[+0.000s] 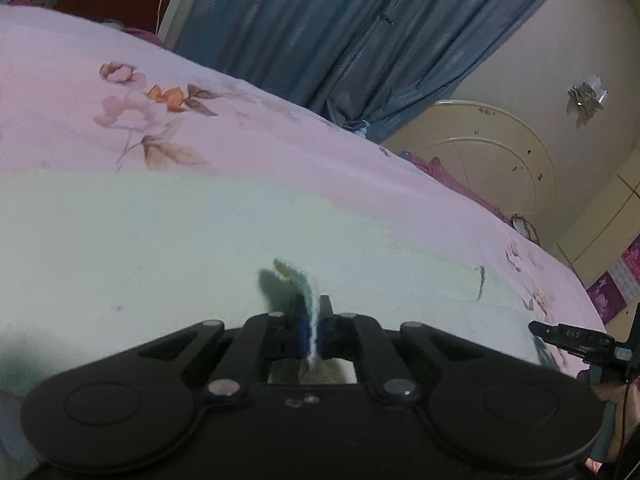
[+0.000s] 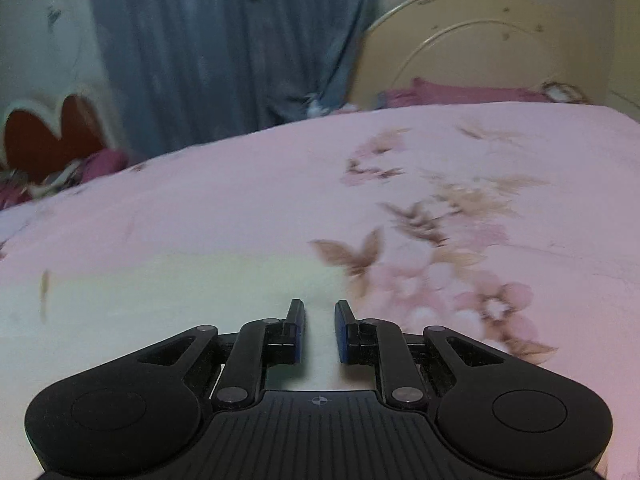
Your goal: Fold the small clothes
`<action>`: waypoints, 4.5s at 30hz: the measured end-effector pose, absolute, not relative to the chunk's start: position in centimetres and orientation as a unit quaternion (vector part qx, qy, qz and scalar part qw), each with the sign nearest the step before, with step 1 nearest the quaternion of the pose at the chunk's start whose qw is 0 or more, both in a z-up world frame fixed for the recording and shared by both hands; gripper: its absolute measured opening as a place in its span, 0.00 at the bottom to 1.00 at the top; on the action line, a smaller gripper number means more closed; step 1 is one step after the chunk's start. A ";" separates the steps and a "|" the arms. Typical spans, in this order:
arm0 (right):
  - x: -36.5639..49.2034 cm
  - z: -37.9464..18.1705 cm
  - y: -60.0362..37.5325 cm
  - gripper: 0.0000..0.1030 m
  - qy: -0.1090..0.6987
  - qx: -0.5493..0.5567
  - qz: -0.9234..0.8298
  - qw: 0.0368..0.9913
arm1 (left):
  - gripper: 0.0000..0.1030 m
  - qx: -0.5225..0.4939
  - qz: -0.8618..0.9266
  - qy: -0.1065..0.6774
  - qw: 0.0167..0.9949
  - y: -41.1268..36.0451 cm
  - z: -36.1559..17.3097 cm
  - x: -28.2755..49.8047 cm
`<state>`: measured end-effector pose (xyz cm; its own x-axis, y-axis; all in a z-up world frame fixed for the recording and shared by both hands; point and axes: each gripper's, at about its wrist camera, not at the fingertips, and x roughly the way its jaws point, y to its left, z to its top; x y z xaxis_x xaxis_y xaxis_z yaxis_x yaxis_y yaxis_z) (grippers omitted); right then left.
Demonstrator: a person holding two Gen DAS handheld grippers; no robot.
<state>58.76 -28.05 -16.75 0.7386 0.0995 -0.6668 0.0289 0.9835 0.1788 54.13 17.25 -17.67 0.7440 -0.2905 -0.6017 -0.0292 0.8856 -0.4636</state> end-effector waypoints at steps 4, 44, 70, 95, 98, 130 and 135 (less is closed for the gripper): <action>58.7 -16.3 -28.6 0.16 0.362 0.101 0.011 0.926 | 0.12 -0.234 -0.060 0.357 0.902 17.5 -17.2 54.2; 46.4 -12.8 -25.6 0.16 0.376 0.092 0.063 0.920 | 0.70 -0.144 0.020 0.346 0.927 19.5 -13.4 44.9; 47.5 -11.3 -19.7 0.16 0.376 0.074 0.049 0.922 | 0.03 -0.450 0.268 0.207 0.826 44.2 -15.5 39.0; 43.7 -10.1 -26.1 0.16 0.356 0.146 0.030 0.923 | 0.03 -0.105 -0.105 0.333 0.931 5.8 -11.8 52.6; 43.2 -10.2 -27.1 0.16 0.356 0.156 0.030 0.921 | 0.03 -0.083 -0.135 0.343 0.926 2.6 -12.7 52.6; 53.0 -14.0 -17.6 0.18 0.414 0.165 0.147 0.883 | 0.59 -0.130 0.039 0.378 0.916 16.9 -16.5 47.8; 52.6 -11.6 -17.1 0.04 0.374 0.133 0.166 0.903 | 0.53 -0.090 0.031 0.381 0.920 16.8 -16.6 48.2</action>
